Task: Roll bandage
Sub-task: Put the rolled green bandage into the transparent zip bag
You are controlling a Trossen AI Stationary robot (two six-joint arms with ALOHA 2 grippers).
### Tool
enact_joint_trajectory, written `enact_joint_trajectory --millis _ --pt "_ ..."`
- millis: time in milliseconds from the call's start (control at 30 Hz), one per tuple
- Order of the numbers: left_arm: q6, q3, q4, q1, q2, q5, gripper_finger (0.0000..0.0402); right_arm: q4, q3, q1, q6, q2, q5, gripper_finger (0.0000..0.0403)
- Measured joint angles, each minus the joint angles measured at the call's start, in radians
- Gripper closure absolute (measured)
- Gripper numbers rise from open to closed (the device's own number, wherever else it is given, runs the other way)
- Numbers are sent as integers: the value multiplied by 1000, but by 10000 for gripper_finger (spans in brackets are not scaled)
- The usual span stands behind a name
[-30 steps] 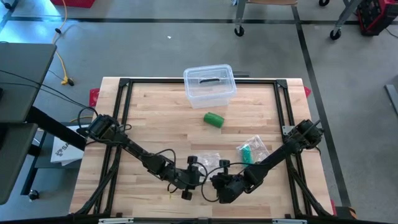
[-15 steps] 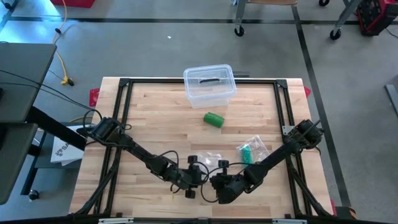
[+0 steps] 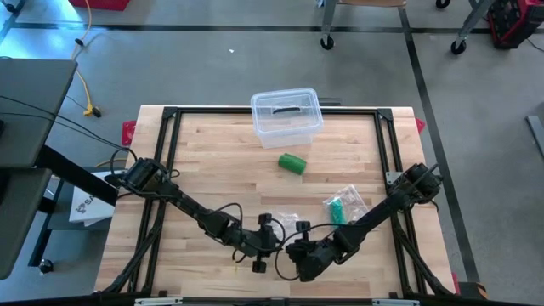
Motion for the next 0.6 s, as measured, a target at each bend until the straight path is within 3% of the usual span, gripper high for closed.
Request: enact_joint_trajectory --millis 600 --pt "61 -9 -20 -15 3 24 330 5 0 -1 32 0 -17 402"
